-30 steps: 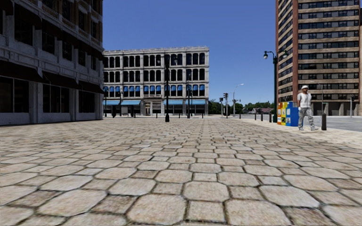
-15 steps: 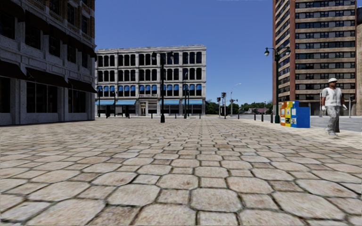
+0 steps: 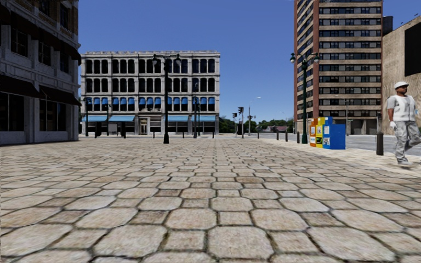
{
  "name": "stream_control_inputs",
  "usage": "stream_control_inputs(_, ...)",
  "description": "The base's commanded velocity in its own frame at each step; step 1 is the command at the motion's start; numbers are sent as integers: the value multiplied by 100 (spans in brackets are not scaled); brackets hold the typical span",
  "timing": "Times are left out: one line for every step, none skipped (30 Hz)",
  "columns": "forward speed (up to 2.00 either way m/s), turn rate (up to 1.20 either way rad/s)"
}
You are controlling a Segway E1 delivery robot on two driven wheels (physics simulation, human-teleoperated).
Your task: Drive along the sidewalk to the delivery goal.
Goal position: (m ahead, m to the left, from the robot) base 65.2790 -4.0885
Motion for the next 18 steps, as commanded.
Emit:
stream_control_inputs(189, -32)
stream_control_inputs(189, 0)
stream_control_inputs(189, 0)
stream_control_inputs(189, 0)
stream_control_inputs(189, 0)
stream_control_inputs(189, 0)
stream_control_inputs(189, 0)
stream_control_inputs(189, 0)
stream_control_inputs(189, 0)
stream_control_inputs(189, 0)
stream_control_inputs(189, 0)
stream_control_inputs(189, 0)
stream_control_inputs(189, 0)
stream_control_inputs(189, 0)
stream_control_inputs(189, 0)
stream_control_inputs(189, 0)
stream_control_inputs(189, 0)
stream_control_inputs(189, 0)
